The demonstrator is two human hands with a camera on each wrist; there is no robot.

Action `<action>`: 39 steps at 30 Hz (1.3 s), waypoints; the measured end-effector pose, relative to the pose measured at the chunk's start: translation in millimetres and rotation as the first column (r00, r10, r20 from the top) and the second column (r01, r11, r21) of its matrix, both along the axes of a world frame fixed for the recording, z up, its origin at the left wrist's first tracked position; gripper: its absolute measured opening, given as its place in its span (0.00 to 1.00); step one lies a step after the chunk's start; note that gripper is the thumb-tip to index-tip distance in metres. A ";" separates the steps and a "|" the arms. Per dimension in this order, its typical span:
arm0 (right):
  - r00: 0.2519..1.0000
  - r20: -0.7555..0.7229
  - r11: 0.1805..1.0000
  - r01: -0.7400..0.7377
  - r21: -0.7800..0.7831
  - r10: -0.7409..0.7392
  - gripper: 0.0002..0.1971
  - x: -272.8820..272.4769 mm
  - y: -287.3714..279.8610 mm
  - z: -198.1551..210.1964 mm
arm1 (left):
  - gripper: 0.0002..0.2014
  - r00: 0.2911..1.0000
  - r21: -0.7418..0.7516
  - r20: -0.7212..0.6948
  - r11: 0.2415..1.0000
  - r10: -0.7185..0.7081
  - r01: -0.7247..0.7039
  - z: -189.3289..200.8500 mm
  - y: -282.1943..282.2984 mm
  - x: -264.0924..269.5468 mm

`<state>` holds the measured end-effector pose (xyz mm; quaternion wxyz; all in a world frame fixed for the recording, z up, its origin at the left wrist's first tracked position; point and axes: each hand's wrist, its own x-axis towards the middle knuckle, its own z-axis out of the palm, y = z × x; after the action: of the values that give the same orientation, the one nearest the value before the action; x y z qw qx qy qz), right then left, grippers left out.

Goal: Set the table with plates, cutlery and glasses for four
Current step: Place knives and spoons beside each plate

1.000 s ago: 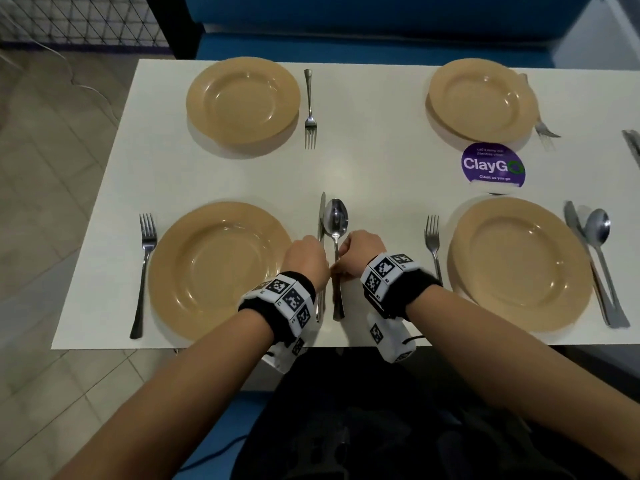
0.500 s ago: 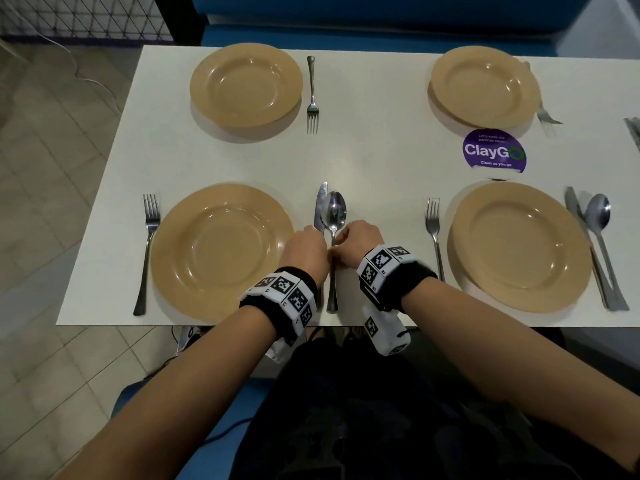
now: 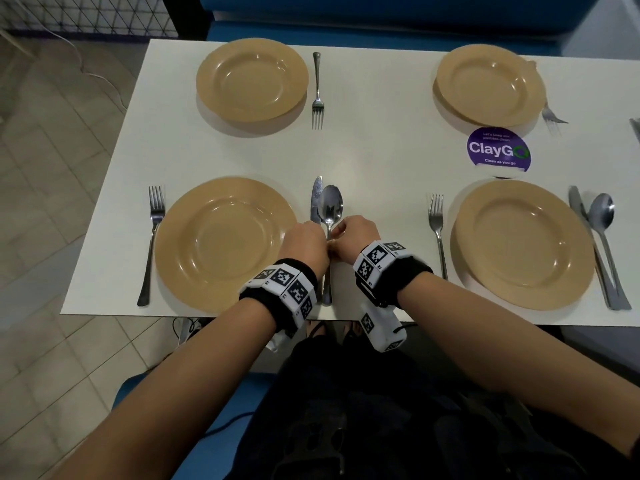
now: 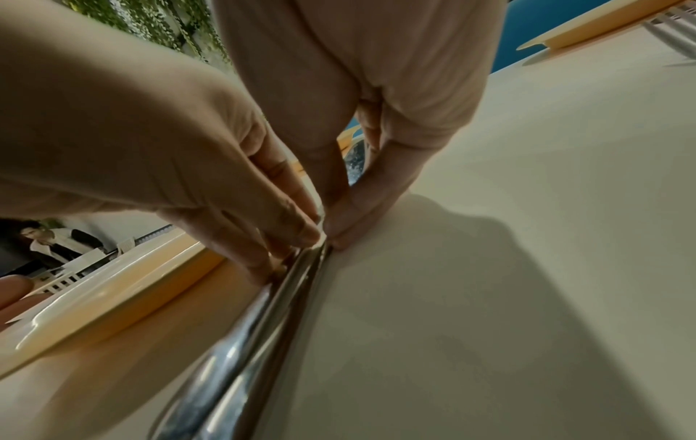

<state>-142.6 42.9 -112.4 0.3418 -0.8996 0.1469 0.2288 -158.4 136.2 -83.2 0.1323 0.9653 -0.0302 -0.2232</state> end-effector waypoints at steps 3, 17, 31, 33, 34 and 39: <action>1.000 -0.004 1.000 0.000 0.003 0.000 0.10 -0.6 1.1 1.4 | 0.08 1.000 0.005 -0.005 1.000 -0.006 0.006 -0.6 1.6 -1.4; 1.000 0.004 0.998 0.030 0.055 -0.031 0.07 -3.6 3.8 6.0 | 0.07 1.000 -0.026 -0.018 1.000 0.012 -0.013 -3.0 5.5 -2.6; 1.000 -0.010 1.000 0.006 0.015 -0.006 0.10 -1.1 3.0 2.8 | 0.07 1.000 -0.023 -0.021 1.000 0.016 -0.016 -6.2 6.4 1.3; 1.000 -0.008 1.000 -0.004 0.012 0.004 0.09 -0.1 3.2 2.8 | 0.07 1.000 -0.025 -0.017 1.000 0.015 -0.015 -6.9 6.3 0.7; 1.000 -0.006 1.000 -0.008 0.012 0.008 0.09 0.6 2.9 1.2 | 0.07 1.000 -0.026 -0.012 1.000 0.016 -0.016 -7.1 6.4 0.4; 1.000 -0.014 0.999 0.008 0.038 -0.007 0.08 1.5 3.1 -0.1 | 0.08 1.000 -0.027 -0.013 0.999 0.022 -0.022 -9.6 6.3 0.9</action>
<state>-141.2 46.0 -112.5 0.3589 -0.8907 0.1480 0.2363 -157.5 142.4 -92.8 0.1481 0.9622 -0.0216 -0.2275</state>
